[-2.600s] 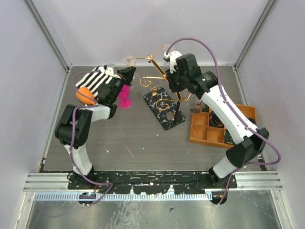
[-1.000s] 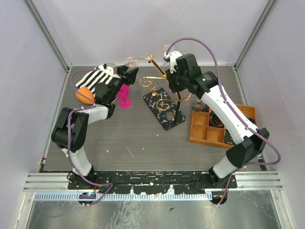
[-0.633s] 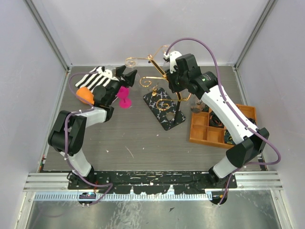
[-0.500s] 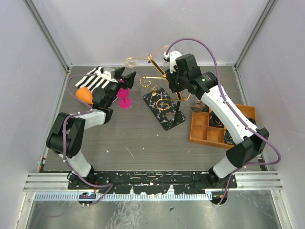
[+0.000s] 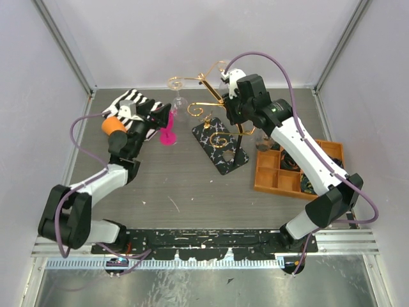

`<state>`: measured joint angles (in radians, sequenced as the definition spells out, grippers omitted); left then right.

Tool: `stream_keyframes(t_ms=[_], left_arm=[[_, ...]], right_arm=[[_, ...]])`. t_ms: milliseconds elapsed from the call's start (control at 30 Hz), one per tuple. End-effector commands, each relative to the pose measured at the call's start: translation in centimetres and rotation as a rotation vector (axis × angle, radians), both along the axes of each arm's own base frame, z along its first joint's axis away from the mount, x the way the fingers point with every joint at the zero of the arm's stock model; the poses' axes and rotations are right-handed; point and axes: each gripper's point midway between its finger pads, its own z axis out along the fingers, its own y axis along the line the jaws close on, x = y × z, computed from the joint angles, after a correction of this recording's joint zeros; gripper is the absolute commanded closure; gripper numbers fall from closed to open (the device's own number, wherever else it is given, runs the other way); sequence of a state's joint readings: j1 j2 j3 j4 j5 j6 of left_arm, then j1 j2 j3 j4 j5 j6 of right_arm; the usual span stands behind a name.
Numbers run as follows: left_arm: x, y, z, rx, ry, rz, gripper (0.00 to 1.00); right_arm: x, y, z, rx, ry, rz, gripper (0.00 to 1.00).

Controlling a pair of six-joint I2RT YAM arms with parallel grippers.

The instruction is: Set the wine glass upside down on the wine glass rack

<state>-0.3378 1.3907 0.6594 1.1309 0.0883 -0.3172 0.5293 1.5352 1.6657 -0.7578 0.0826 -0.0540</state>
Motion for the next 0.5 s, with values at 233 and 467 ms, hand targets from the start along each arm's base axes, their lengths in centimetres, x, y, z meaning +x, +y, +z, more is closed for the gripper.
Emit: stream_keyframes(t_ms=[233, 467], left_arm=[[-5.2, 3.2, -3.2, 0.043, 0.276, 0.073, 0.18], [-8.9, 6.3, -5.2, 0.108, 0.424, 0.171, 0.11]], right_arm=[[0.6, -1.6, 7.0, 0.087, -0.210, -0.077, 0.49], [-0.2, -2.3, 9.2, 0.134, -0.278, -0.094, 0.28]])
